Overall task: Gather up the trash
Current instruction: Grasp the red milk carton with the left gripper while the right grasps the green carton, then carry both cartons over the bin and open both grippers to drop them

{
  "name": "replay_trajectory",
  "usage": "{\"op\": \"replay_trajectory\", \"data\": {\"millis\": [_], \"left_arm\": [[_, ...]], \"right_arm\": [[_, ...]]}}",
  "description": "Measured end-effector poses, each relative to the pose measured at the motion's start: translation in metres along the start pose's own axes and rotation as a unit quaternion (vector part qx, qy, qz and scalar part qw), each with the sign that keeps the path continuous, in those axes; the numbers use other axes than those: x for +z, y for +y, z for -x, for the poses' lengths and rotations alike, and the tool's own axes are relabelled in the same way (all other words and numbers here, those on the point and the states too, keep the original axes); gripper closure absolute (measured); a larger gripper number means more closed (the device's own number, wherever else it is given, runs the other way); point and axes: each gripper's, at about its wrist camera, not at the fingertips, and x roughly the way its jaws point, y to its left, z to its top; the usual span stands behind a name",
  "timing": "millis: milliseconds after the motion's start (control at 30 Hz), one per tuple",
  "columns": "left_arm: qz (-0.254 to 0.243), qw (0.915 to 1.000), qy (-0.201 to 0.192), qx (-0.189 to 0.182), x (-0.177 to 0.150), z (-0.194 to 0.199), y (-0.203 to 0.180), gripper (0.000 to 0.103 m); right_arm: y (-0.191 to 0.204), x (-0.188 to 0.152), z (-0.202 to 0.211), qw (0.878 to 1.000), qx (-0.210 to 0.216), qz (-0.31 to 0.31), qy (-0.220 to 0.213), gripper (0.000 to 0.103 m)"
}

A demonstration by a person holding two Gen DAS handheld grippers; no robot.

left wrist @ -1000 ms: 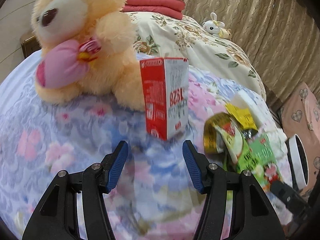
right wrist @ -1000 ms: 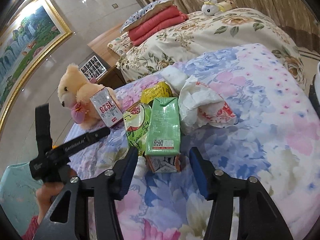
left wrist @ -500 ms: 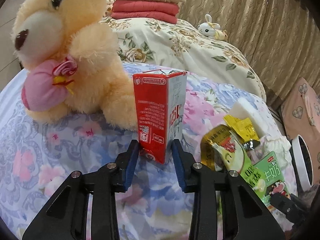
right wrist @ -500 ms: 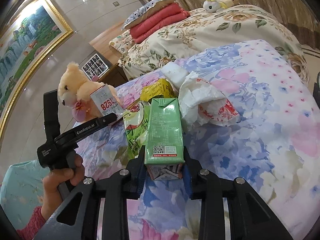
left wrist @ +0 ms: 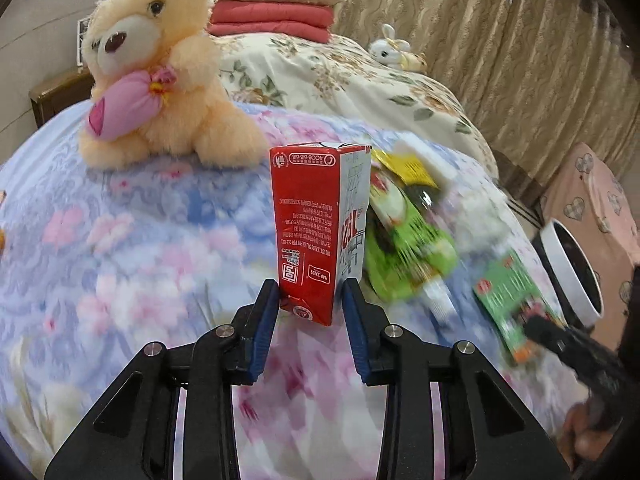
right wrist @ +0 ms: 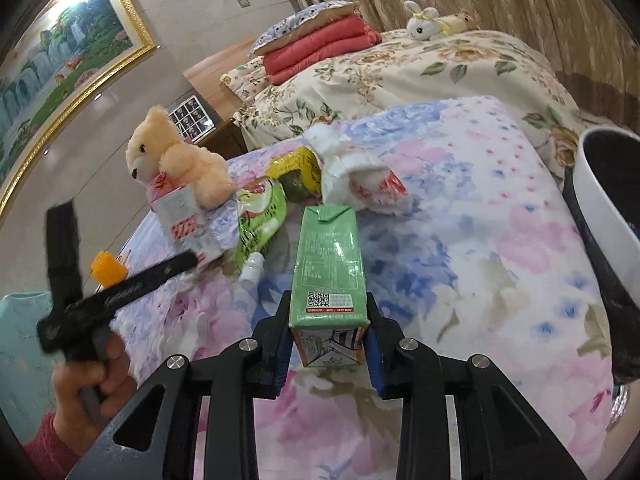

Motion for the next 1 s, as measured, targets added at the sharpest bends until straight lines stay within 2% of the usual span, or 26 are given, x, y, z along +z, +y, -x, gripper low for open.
{"op": "replay_trajectory", "data": {"millis": [167,267,300,400,467,500,567,833,1000], "left_arm": [[-0.02,0.9997,0.011,0.009,-0.01,0.001,-0.009,0.07],[-0.01,0.9998,0.009,0.014,-0.006,0.0,-0.005,0.059],[-0.007,0.9998,0.008,0.017,-0.005,-0.001,-0.004,0.059],[-0.005,0.9998,0.007,0.017,-0.003,-0.003,-0.003,0.059],[-0.015,0.9997,0.007,0.018,-0.004,-0.004,-0.007,0.068],[-0.021,0.9995,0.004,0.024,-0.005,-0.004,-0.009,0.068],[-0.028,0.9992,0.001,0.028,-0.006,-0.003,-0.013,0.069],[-0.032,0.9995,0.002,0.0,-0.023,0.016,-0.038,0.07],[-0.036,0.9984,0.014,-0.04,-0.032,0.025,-0.064,0.07]], "right_arm": [[0.002,0.0,-0.009,1.0,-0.001,-0.002,0.012,0.065],[0.007,0.002,-0.014,1.0,-0.007,0.003,0.013,0.062],[0.007,0.003,-0.017,1.0,-0.009,0.002,0.013,0.062],[0.006,0.004,-0.023,1.0,-0.017,0.001,0.016,0.063],[0.005,0.004,-0.024,1.0,-0.019,-0.001,0.017,0.067],[0.005,0.003,-0.022,1.0,-0.017,-0.001,0.015,0.071],[0.006,0.001,-0.017,1.0,-0.015,0.002,0.013,0.071],[-0.006,-0.006,0.017,1.0,-0.008,-0.007,-0.005,0.071],[-0.021,-0.009,0.04,1.0,-0.007,-0.02,-0.021,0.071]]}}
